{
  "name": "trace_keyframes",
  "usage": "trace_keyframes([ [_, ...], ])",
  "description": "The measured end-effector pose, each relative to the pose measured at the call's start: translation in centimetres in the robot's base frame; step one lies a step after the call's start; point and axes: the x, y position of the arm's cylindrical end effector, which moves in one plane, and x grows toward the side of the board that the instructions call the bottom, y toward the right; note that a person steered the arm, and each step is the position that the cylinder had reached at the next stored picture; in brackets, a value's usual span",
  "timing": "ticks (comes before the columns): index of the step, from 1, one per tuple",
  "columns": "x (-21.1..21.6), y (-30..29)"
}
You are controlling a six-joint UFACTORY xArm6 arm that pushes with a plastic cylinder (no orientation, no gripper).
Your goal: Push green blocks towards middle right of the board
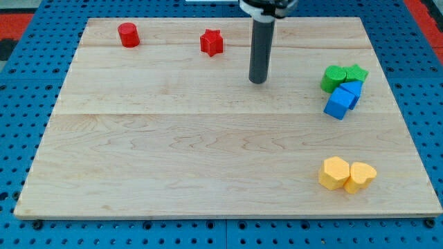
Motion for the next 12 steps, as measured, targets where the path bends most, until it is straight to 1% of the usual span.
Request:
trace_keyframes([
  [1, 2.6, 0.1],
  [5, 4.5, 0.1],
  [6, 4.5, 0.9],
  [7, 0.4, 5.7],
  [8, -2.0, 8.4],
  [9, -1.7, 8.6],
  [10, 0.5, 9.4],
  [11, 0.5, 9.7],
  [12, 0.4, 13.6],
])
